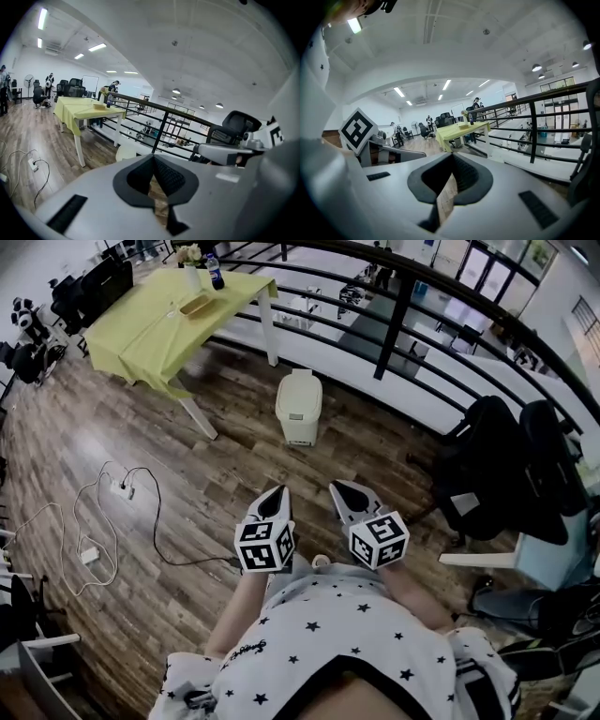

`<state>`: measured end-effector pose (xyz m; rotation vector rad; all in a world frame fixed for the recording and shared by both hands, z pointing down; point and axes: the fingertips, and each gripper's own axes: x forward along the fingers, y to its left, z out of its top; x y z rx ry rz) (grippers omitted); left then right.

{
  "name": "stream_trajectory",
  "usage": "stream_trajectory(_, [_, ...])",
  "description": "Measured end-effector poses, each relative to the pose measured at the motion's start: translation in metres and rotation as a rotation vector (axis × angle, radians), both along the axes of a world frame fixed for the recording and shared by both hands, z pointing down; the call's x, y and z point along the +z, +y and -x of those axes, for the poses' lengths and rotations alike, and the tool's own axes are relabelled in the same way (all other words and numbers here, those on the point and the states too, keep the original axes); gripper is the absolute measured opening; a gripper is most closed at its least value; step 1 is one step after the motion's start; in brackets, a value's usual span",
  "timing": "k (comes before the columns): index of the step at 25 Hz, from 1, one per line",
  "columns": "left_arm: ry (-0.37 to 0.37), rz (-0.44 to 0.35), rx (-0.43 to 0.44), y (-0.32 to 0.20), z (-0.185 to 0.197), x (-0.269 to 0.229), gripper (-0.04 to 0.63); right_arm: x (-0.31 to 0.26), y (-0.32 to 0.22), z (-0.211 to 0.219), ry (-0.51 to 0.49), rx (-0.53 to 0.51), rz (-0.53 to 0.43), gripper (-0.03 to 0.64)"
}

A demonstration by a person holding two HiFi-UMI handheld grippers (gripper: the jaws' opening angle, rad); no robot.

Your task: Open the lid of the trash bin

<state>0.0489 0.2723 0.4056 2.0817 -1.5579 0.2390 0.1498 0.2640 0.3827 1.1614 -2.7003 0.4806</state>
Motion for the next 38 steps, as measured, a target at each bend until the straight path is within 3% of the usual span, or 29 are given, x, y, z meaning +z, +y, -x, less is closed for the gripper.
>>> stream_trajectory(14, [0.019, 0.035, -0.067, -0.017, 0.005, 0.015, 0.008, 0.012, -0.023, 0.005, -0.005, -0.05, 0.027, -0.006])
stream_trajectory(25, [0.045, 0.033, -0.053, -0.106, 0.032, 0.016, 0.008, 0.012, -0.102, 0.031, 0.022, -0.024, 0.025, -0.006])
stream_trajectory(38, [0.037, 0.052, 0.042, -0.218, 0.069, 0.012, 0.008, 0.004, -0.217, 0.084, 0.023, 0.009, 0.052, -0.006])
